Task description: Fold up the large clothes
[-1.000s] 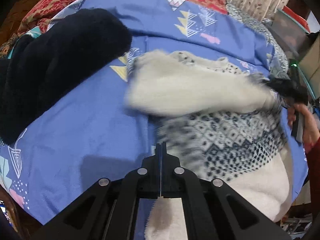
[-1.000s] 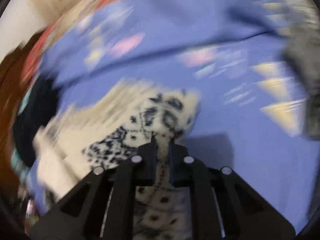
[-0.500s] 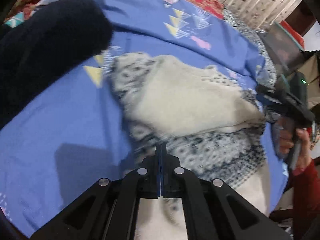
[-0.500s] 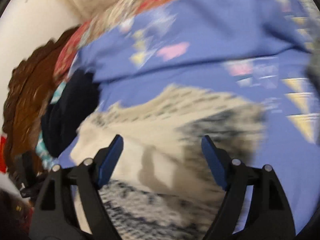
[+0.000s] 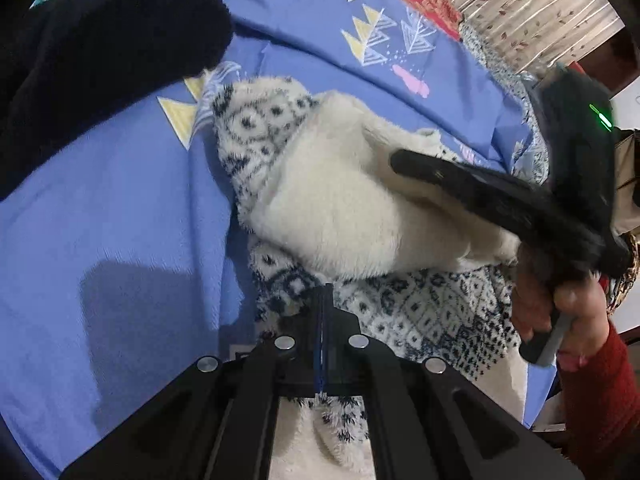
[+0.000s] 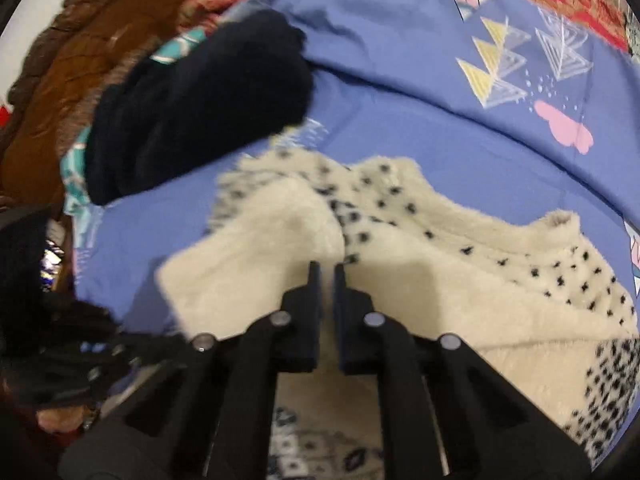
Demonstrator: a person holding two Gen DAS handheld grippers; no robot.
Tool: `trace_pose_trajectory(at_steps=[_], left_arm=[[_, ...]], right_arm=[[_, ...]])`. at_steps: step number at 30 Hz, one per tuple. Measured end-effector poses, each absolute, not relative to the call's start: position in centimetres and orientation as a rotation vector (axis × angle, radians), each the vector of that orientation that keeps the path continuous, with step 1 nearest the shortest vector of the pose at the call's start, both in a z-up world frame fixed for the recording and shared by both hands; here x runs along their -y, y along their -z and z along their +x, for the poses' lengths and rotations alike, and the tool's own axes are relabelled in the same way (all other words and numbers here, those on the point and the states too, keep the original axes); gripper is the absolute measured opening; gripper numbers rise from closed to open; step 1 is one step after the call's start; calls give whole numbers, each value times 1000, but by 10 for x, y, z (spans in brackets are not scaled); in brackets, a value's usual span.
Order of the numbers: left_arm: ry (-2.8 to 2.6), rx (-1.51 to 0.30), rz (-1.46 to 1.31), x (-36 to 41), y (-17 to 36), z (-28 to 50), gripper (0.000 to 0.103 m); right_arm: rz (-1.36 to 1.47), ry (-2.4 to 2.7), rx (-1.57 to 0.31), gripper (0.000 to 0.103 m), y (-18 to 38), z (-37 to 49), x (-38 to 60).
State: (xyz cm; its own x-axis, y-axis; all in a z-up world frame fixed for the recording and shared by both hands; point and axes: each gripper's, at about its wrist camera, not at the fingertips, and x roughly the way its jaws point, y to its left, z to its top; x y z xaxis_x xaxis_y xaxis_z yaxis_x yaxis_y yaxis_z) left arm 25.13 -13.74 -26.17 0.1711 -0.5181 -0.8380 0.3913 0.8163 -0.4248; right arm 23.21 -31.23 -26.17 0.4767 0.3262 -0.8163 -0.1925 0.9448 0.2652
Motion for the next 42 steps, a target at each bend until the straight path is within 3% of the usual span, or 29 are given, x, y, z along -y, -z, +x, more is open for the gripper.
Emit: trace_pose_trajectory(at_steps=[5,11,15,18,23,25,27,29,36,39,41,42], left_arm=[[658,-1225,-183,132,253,261,22],[655,-1166,-187,121,232,262,22],[645,-1149,-191,110,229,261,22],[620,-1159,-211,97,236,261,22],[577,-1189,-225,77,247,258,22],[567,-1200,-215,73,250,258,22],[570,-1197,-208,72,249,258,22],[596,-1178,-210,78,241,258,22],[797,-1075,-109,138,211,239,22],[812,-1051,-10,181,208,243,22],[766,-1040,58,201,220,255,22],[711,-1040,107,209,230,262,22]], right_arm=[[156,-328,-931,6,230,206,315],[240,-108,-646,6,141,209,376],[187,-128,-576,6,116,208,367],[67,-221,-657,6,144,210,320],[-81,-398,-887,9,247,197,232],[-144,-461,-986,21,287,186,209],[-145,-488,-969,53,295,168,206],[-53,-504,-946,65,285,156,223],[246,-249,-818,65,242,116,364],[321,-12,-911,65,265,115,440],[269,162,-983,58,290,119,475],[236,318,-1064,62,315,118,502]])
